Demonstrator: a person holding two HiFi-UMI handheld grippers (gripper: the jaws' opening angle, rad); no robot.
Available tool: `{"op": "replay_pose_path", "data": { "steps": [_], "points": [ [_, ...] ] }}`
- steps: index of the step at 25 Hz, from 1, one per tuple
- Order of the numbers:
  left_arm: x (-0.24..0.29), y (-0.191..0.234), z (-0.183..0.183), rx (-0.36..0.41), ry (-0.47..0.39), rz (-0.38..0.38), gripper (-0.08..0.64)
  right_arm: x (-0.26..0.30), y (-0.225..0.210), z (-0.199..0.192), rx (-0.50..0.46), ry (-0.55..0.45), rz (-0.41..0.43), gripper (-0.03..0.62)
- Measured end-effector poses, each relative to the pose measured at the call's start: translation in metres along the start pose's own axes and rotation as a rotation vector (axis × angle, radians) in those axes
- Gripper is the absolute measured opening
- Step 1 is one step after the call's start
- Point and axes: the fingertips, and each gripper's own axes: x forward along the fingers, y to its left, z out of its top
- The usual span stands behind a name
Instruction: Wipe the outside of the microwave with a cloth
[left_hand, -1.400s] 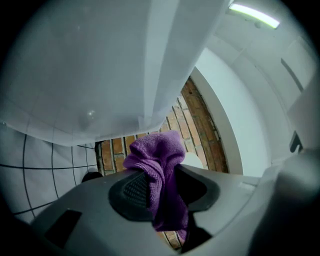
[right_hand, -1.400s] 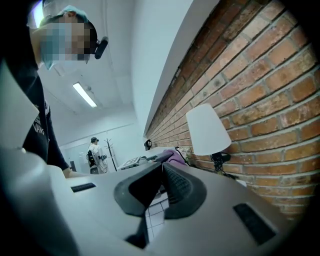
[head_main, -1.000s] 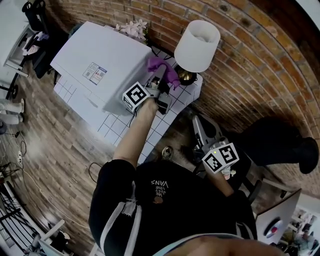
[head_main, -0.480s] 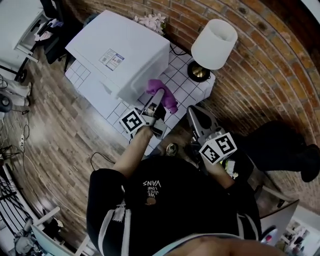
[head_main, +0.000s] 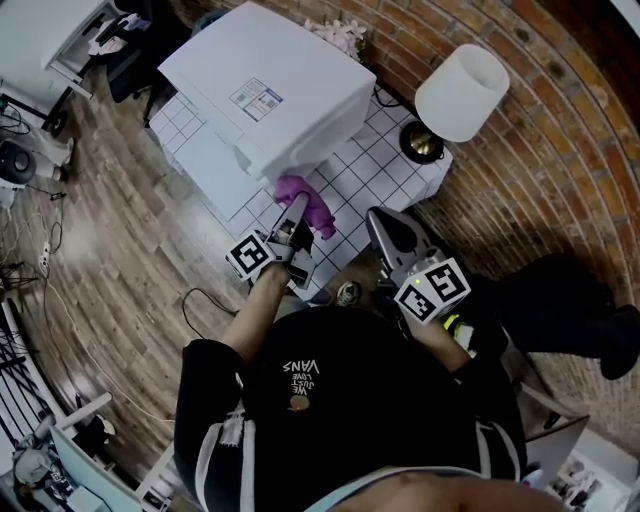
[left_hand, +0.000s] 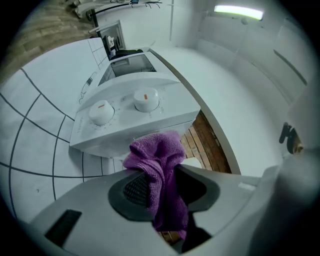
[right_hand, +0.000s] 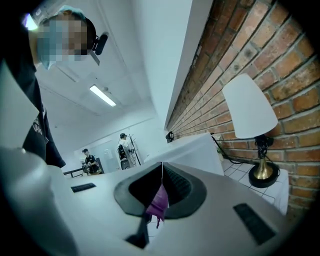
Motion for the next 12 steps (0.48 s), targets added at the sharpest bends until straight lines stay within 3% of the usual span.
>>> {"op": "replay_pose_path", "data": {
  "steps": [12],
  "points": [
    [0.076,0.023,-0.017,0.007,0.086,-0.029,0.14,-0.034,-0.032,0.0,0.023,-0.017,-0.143,0.003]
  ]
}}
